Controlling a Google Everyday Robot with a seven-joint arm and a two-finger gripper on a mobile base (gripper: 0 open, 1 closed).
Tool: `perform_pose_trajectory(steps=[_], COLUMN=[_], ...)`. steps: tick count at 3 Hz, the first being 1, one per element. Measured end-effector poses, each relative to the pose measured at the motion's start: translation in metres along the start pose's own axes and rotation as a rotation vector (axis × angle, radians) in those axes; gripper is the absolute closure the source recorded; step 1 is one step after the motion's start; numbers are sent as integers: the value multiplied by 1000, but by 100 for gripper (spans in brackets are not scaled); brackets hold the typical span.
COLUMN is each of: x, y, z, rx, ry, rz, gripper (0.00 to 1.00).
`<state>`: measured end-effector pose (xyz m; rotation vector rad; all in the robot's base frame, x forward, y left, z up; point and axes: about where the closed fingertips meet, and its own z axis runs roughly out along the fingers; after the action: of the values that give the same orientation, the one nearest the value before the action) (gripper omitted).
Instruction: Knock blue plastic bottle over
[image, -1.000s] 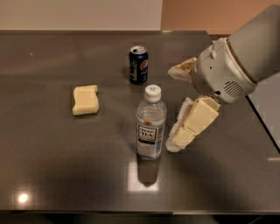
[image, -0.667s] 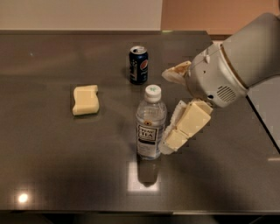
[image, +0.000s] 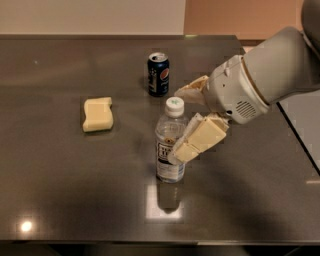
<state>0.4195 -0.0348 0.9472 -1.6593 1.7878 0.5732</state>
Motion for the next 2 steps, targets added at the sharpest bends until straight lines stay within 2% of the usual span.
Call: perform_pose_trajectory(steps=[2], x=[0], y=[1], z=[1], rx=[-19], ry=[4], rz=[11], gripper=[64])
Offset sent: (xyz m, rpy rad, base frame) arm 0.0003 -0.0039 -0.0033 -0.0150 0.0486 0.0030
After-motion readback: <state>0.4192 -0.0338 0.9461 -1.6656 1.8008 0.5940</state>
